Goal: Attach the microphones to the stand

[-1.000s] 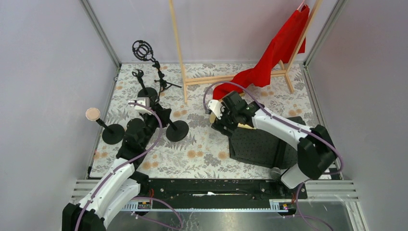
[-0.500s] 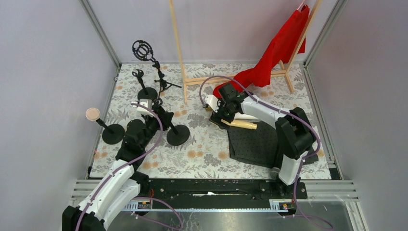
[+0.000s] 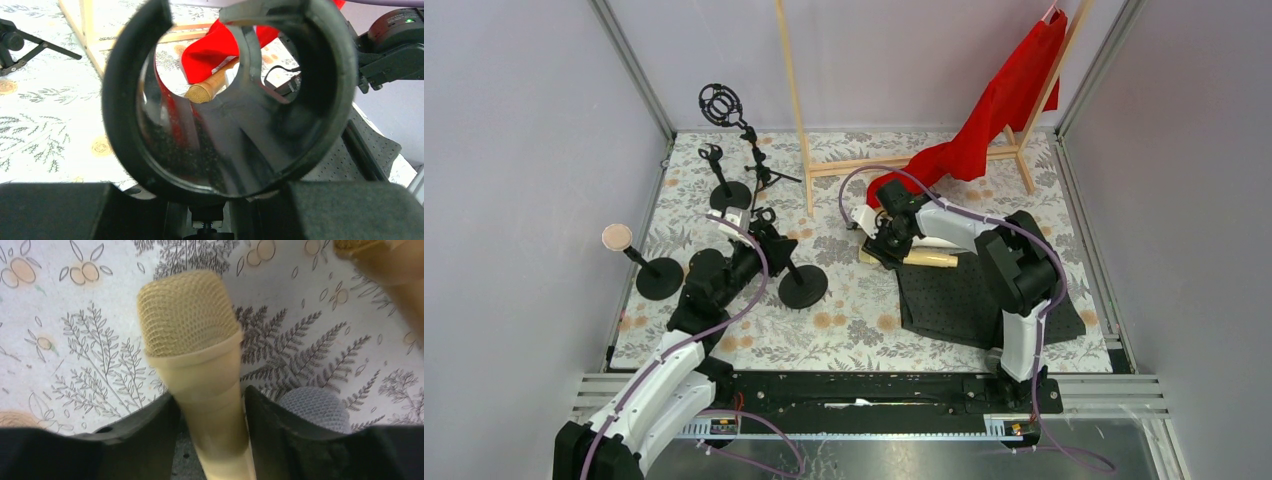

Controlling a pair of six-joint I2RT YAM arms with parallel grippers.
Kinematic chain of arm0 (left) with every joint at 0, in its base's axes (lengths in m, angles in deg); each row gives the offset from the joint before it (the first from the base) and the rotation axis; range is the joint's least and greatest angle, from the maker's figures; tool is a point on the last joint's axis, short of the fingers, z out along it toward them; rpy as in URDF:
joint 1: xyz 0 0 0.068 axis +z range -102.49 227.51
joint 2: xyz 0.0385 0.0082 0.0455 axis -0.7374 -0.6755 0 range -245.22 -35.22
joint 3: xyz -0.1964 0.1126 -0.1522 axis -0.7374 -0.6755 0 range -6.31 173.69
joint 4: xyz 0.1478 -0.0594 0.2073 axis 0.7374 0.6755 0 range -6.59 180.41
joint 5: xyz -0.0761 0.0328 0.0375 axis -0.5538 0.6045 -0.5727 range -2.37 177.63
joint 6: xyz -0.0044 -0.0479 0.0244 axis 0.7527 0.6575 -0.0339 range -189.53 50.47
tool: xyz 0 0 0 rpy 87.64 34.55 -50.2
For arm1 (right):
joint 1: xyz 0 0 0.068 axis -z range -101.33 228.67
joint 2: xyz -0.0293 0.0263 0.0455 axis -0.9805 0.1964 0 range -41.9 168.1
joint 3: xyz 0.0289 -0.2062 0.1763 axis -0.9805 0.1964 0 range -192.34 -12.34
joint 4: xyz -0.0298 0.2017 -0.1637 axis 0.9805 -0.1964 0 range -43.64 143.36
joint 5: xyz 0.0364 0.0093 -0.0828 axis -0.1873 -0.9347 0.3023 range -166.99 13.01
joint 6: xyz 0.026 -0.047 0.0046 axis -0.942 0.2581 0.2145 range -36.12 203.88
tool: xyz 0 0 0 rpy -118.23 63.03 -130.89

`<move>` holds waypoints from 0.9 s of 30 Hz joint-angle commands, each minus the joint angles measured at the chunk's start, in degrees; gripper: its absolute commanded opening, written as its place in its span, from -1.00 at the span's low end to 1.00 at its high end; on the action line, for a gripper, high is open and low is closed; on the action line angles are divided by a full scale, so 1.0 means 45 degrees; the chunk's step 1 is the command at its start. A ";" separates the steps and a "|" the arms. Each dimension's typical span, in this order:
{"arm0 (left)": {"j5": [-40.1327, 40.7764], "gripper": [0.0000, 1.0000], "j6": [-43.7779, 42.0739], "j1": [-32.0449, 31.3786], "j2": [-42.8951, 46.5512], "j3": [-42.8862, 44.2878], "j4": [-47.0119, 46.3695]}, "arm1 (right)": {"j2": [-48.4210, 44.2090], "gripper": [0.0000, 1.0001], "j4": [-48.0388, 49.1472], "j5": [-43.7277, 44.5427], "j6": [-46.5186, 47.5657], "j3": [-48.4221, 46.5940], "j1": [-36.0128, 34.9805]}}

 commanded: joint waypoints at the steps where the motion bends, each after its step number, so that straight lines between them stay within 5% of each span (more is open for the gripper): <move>1: -0.0791 -1.00 -0.0104 -0.0081 0.0025 0.0280 -0.2405 | -0.0069 0.01 0.0631 -0.0348 -0.0424 -0.0167 0.0053; 13: -0.2315 -1.00 -0.0287 -0.0670 -0.0439 0.0183 -0.3414 | -0.5173 -0.98 0.5765 -0.3217 -0.3662 0.2790 0.0045; 27: -0.2609 -1.00 -0.0742 -0.1768 -0.1509 0.0122 -0.4281 | -1.2088 -1.00 1.1428 -0.1829 -0.7621 0.7813 0.0050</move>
